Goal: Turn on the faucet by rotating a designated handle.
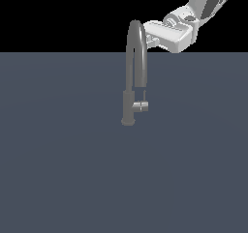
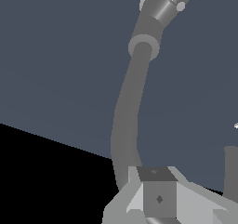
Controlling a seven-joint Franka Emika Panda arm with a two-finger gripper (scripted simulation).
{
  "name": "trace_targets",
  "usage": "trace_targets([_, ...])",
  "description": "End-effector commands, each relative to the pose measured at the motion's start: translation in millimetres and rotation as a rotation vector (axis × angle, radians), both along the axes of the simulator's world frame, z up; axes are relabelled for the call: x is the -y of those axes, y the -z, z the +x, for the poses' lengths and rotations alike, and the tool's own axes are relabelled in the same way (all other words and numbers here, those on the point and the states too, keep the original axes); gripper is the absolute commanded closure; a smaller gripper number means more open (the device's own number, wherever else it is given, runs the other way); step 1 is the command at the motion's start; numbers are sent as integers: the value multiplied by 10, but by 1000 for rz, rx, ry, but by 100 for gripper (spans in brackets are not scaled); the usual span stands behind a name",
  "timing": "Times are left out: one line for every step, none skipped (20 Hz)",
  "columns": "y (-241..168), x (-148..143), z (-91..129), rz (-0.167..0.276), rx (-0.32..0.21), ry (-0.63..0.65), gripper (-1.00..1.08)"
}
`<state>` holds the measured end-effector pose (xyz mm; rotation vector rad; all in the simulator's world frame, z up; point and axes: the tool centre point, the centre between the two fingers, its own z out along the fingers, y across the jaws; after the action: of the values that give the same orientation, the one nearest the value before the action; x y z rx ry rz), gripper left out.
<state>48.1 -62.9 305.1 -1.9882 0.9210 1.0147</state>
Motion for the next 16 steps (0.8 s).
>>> trace_targets([162,38,90,41,-43,40,108])
trace_targets([230,52,124,58,-60,57,108])
trace_targets([300,66,157,74,-78,73,108])
trace_targets([372,80,189,91,-96,91,108])
trace_targets([447,93,221,108,-114,108,108])
trace_targets([523,105,251,126,-133,126,108])
trace_targets([602,117,281,144,-152,144,108])
trace_targets([681,128,308,161,-171,162,108])
trace_targets([759,137,333,179,-190,180,108])
trace_targets([836,145,357,195,-208,197,108])
trace_targets([911,152,378,212,-226,214,108])
trace_targets([985,158,397,228,-243,231,108])
trace_targets([1057,163,415,243,-260,247,108])
trace_targets([1126,167,430,257,-276,262,108])
trace_targets([1193,169,444,271,-291,276,108])
trace_targets([1258,170,456,284,-306,290,108])
